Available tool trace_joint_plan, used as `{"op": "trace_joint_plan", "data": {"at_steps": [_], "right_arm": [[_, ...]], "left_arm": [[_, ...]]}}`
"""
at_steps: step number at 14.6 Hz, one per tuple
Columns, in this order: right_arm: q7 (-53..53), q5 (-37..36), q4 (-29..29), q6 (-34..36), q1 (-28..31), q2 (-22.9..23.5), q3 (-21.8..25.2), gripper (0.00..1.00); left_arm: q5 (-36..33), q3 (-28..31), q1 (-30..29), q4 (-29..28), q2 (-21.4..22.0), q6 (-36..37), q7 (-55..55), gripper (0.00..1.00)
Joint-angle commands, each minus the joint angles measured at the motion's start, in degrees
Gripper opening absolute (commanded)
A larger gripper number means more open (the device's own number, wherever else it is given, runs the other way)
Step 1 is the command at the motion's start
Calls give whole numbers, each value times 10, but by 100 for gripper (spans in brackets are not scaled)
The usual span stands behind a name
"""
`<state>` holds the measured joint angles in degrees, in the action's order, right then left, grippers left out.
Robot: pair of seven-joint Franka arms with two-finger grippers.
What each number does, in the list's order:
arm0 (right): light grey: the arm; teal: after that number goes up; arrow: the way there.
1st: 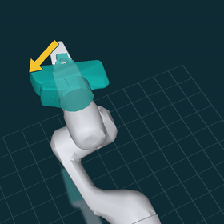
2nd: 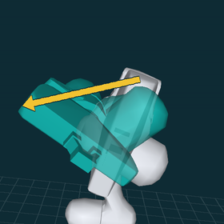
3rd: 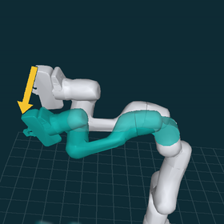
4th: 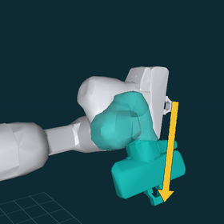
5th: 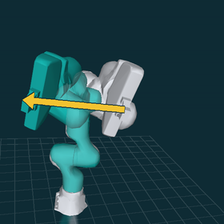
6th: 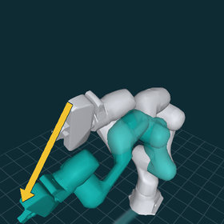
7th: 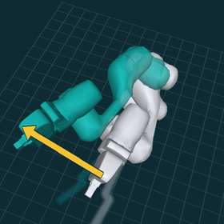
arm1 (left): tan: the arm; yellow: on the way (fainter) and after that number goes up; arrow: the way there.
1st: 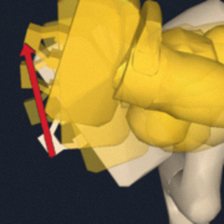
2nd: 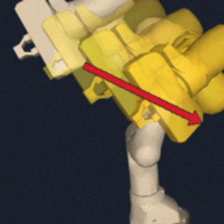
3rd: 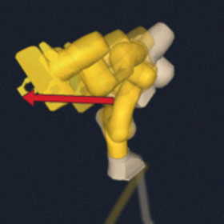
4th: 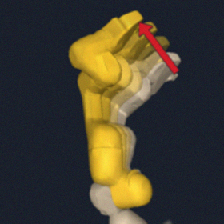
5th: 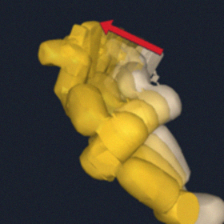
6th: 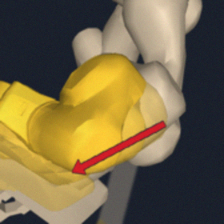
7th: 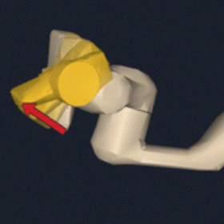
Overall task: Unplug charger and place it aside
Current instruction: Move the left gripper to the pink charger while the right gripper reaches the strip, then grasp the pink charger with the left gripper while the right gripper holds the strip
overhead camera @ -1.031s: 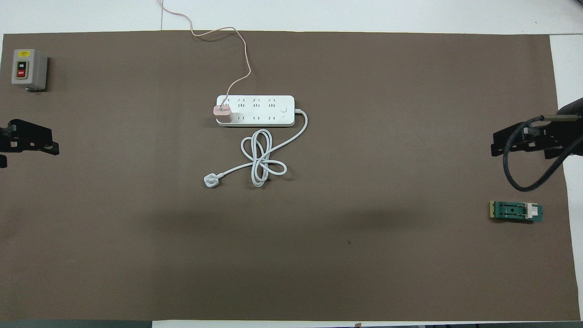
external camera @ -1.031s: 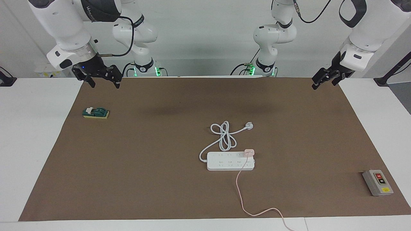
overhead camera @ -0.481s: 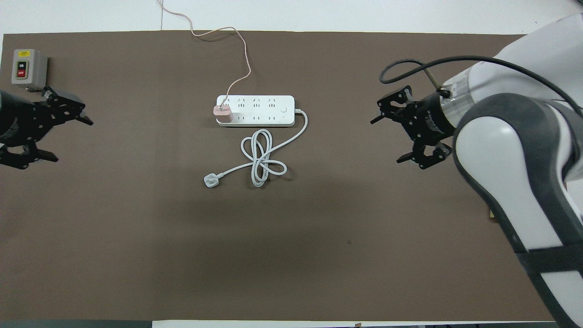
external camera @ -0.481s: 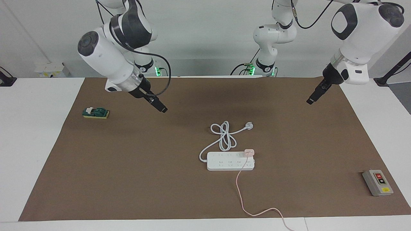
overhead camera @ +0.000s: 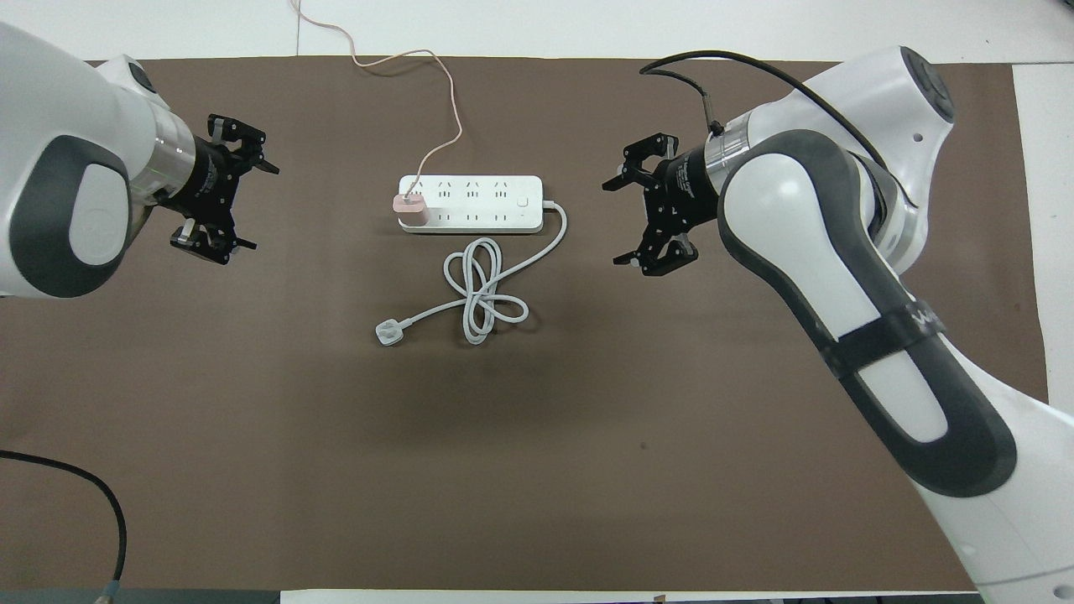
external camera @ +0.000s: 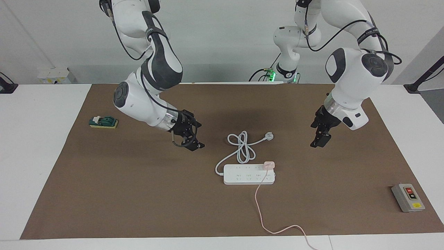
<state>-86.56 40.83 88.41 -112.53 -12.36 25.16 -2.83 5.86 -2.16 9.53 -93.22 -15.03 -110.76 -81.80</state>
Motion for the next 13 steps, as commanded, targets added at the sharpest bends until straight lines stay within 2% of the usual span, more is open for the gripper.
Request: {"op": "trace_joint_plan", "data": {"at_steps": [1, 3, 4, 5, 7, 9, 13], "right_arm": [[-30, 35, -58, -24, -21, 82, 1, 100], [-27, 37, -88, -48, -44, 120, 1, 100], [-27, 41, -130, -42, -39, 155, 0, 100], [-28, 52, -163, -40, -41, 187, 0, 100], [-28, 66, -186, -48, -46, 223, -1, 100], [-28, 66, -216, -47, -53, 247, 0, 100], [-29, 60, -274, -64, -72, 292, 5, 100]], "left_arm": [[-5, 10, 48, 27, -65, -17, -95, 100], [-37, 10, 64, 78, -121, -22, -159, 100], [-46, 9, 69, 100, -140, -33, -189, 100], [-45, 9, 69, 108, -145, -36, -201, 100], [-49, 10, 86, 107, -153, -55, -214, 100], [-52, 11, 92, 104, -163, -76, -258, 100], [-68, 10, 101, 96, -166, -83, -261, 100]]}}
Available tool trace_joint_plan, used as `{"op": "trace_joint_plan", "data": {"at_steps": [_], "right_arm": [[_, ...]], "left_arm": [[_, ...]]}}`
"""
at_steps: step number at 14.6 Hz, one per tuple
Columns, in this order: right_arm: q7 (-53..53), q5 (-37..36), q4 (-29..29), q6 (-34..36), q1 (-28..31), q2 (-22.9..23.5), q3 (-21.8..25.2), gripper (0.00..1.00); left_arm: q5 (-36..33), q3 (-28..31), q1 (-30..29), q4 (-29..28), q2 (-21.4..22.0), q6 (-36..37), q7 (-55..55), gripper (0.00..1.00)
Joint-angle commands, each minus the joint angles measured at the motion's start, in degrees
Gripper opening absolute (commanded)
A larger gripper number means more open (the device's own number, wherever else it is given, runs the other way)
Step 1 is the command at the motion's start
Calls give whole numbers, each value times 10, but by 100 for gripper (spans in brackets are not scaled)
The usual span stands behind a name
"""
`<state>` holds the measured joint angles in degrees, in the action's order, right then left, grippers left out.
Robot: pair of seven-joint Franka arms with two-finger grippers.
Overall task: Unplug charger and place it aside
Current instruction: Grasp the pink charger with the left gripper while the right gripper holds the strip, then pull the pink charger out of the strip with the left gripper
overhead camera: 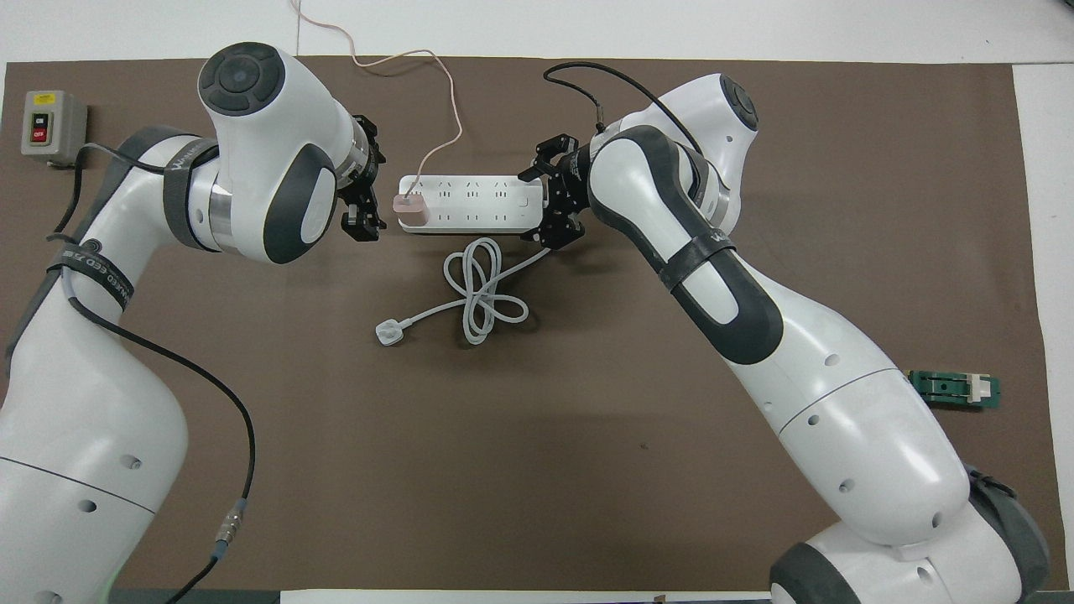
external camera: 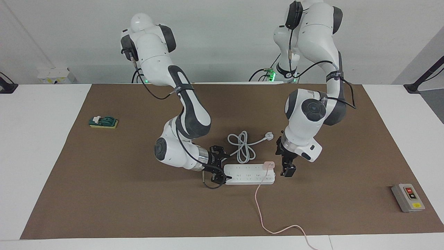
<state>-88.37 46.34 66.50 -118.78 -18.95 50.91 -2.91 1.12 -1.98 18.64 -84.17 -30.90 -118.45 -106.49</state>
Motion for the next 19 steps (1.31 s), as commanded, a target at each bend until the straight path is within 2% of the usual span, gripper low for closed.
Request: {"op": "trace_joint_plan", "data": {"at_steps": [1, 5, 9, 15, 16, 17, 18, 19], "right_arm": [[-10, -4, -59, -1, -6, 36, 5, 100], [4, -12, -58, -23, -18, 45, 4, 100], [13, -11, -58, 23, -7, 46, 2, 100], [40, -14, -60, 17, -8, 49, 6, 100], [44, -15, -64, 16, -9, 50, 6, 100], [46, -15, -68, 14, -10, 53, 6, 100], [46, -15, -73, 14, -11, 57, 8, 100], [46, -16, -80, 13, -11, 59, 8, 100]], "left_arm": [[-23, 8, 17, -9, -5, -9, -14, 100], [-22, 8, 25, -25, -4, -32, -19, 100], [-24, 8, 34, -59, 1, -63, -23, 100], [-24, 8, 36, -69, 3, -78, -29, 100], [-24, 8, 38, -68, 3, -80, -29, 95], [-24, 8, 40, -70, 3, -82, -29, 87], [-24, 8, 40, -70, 3, -83, -29, 72], [-24, 8, 42, -71, 4, -82, -29, 49]]}}
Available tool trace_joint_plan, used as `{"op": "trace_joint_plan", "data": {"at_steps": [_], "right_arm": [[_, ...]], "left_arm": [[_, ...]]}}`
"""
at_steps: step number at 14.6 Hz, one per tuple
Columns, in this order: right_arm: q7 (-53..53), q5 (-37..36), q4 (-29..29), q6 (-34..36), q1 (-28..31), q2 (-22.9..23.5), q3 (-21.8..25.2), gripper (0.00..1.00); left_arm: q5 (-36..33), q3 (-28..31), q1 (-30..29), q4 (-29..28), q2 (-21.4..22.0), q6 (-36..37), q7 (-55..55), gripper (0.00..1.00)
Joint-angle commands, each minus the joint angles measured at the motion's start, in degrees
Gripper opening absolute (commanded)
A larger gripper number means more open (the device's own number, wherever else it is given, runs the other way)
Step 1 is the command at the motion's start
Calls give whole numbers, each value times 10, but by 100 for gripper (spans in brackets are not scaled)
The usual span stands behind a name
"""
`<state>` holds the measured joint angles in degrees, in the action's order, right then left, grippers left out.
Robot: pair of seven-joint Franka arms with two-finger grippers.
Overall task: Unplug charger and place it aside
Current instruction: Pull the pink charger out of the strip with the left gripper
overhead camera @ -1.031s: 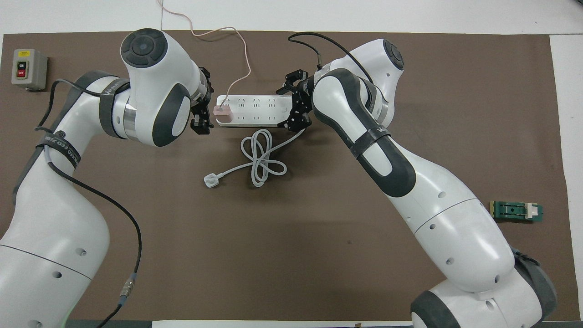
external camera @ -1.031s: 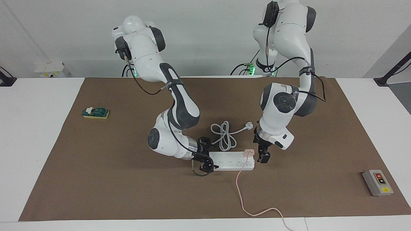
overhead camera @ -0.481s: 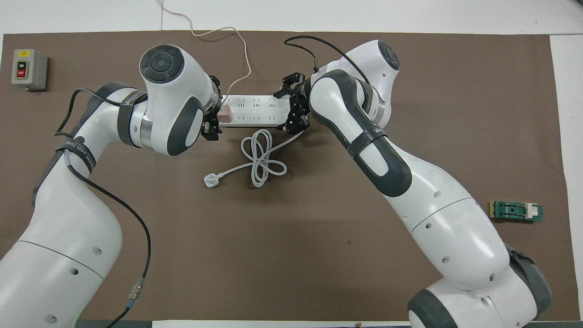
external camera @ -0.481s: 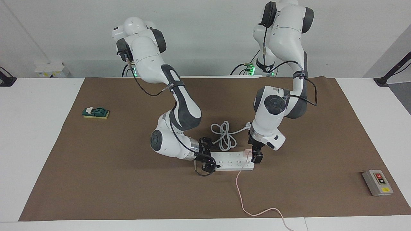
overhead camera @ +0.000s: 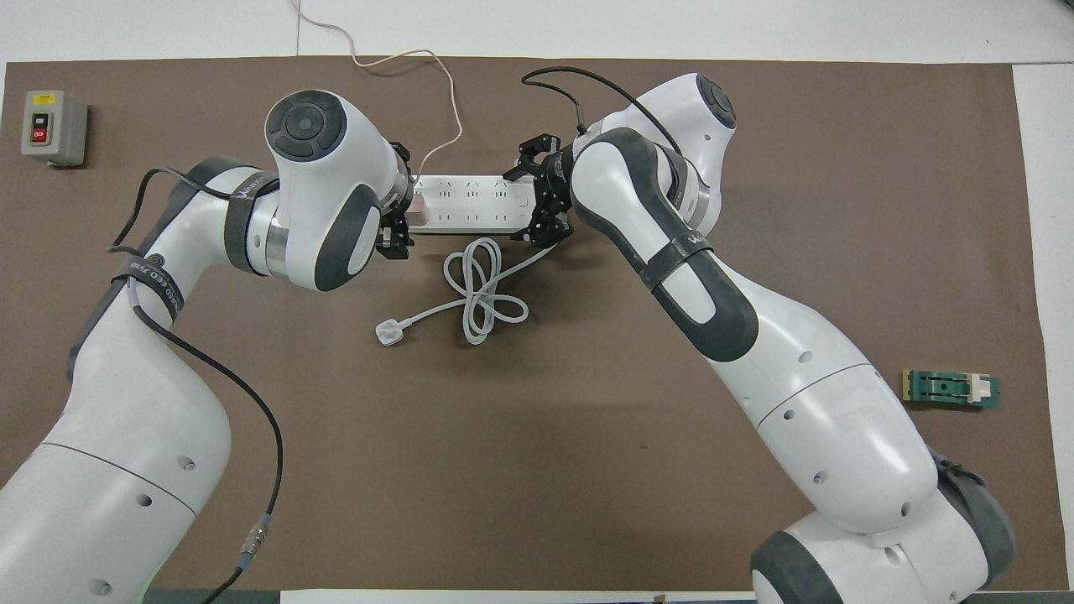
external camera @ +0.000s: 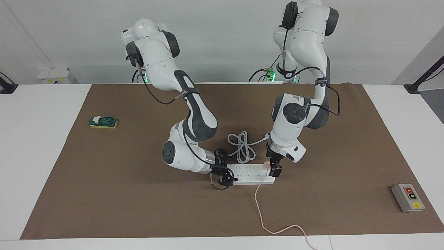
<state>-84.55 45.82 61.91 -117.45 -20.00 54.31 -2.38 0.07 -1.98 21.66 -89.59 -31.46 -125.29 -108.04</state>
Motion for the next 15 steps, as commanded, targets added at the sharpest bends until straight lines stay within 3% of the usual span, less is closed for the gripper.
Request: {"op": "trace_joint_plan", "data": {"at_steps": [1, 3, 11, 12, 13, 15], "right_arm": [[8, -11, -38, 0, 0, 28, 4, 100], [8, -11, -47, 0, 0, 31, 4, 100], [17, -26, -42, -26, -13, 35, 12, 100], [18, -26, -42, -27, -12, 35, 12, 90], [18, -26, -40, -30, -13, 35, 12, 70], [19, -26, -38, -34, -13, 35, 12, 60]], "left_arm": [[-14, 8, 12, -19, 11, -14, -14, 26], [-16, 8, 12, -19, 11, -14, -12, 0], [-16, 8, 10, -19, 11, -18, -11, 0], [-16, 8, 10, -19, 11, -18, -11, 0], [-16, 8, 10, -19, 11, -18, -11, 0], [-16, 8, 11, -19, 11, -18, -11, 0]]}}
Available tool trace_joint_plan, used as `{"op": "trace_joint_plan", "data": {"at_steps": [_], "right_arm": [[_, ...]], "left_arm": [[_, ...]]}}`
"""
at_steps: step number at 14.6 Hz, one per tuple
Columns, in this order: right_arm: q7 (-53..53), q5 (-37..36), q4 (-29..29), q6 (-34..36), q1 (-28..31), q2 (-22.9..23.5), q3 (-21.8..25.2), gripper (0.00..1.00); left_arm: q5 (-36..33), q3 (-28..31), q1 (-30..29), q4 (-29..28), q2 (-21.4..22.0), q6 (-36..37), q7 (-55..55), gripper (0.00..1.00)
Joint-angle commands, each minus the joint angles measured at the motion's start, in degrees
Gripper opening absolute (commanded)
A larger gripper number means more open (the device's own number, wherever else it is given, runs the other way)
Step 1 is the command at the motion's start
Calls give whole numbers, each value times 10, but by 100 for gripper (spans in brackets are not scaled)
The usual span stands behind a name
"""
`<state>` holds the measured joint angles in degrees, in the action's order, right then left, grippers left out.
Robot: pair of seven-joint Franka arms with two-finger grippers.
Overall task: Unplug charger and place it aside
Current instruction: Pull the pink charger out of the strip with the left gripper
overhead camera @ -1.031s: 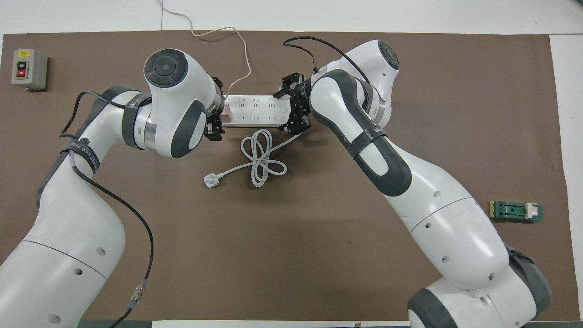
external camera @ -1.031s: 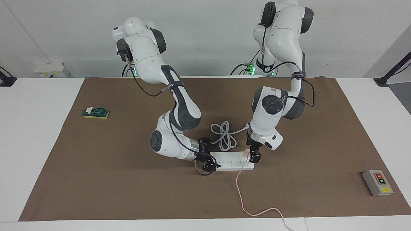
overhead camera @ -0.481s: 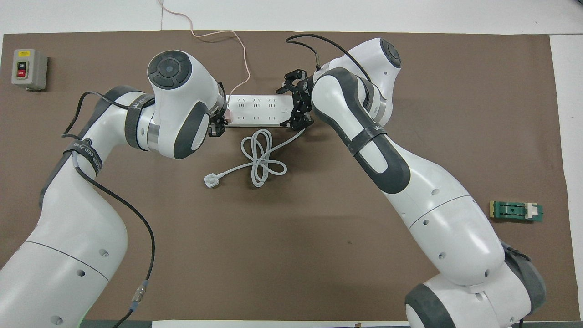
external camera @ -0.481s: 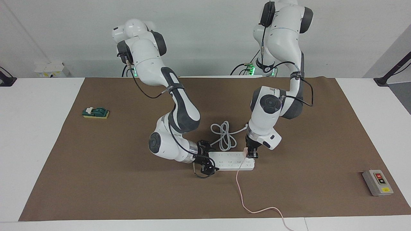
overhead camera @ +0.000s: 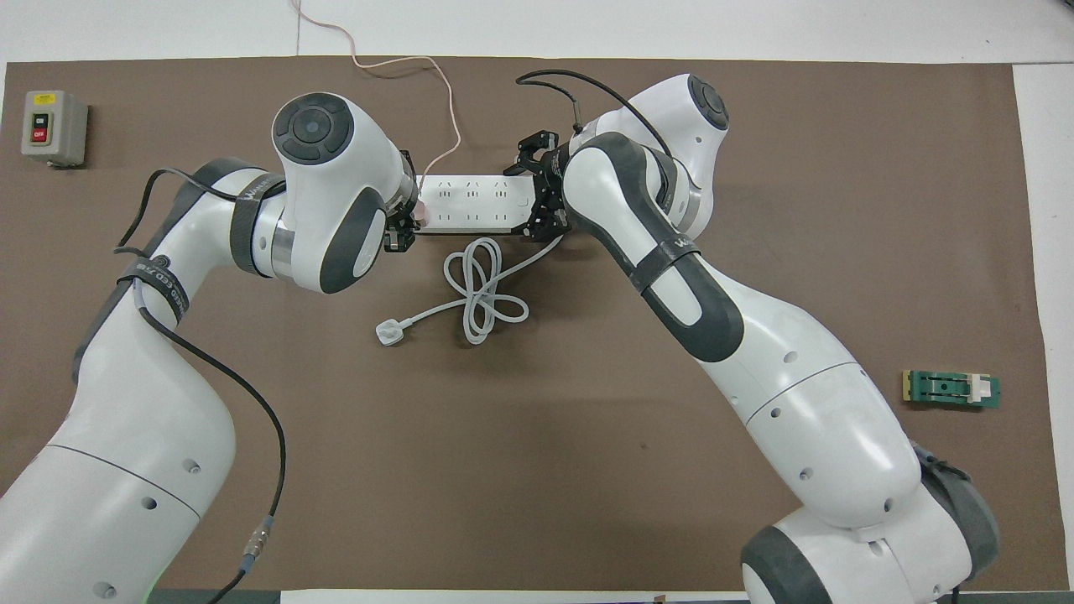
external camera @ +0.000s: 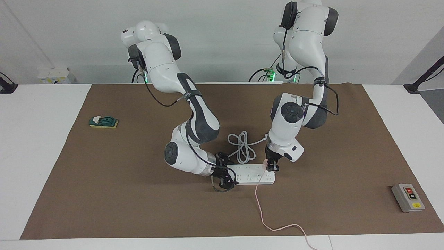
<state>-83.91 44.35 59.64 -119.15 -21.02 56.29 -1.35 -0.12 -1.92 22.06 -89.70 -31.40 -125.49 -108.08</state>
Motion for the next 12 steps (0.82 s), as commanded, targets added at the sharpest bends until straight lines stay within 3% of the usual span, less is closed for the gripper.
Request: {"op": "trace_joint_plan", "data": {"at_steps": [1, 5, 8, 12], "right_arm": [[13, -11, -15, -17, -3, 15, 0, 57], [14, -11, -15, -18, -3, 15, 1, 57], [14, -11, -15, -18, -3, 15, 1, 57], [14, -11, -15, -18, -3, 15, 1, 57]], "left_arm": [[-14, 8, 6, -18, 11, -16, -11, 0], [-14, 8, 0, 0, 11, 1, -6, 0], [-15, 9, -12, 36, 11, 56, 0, 0], [-16, 7, -47, 33, 62, 111, 56, 0]]}}
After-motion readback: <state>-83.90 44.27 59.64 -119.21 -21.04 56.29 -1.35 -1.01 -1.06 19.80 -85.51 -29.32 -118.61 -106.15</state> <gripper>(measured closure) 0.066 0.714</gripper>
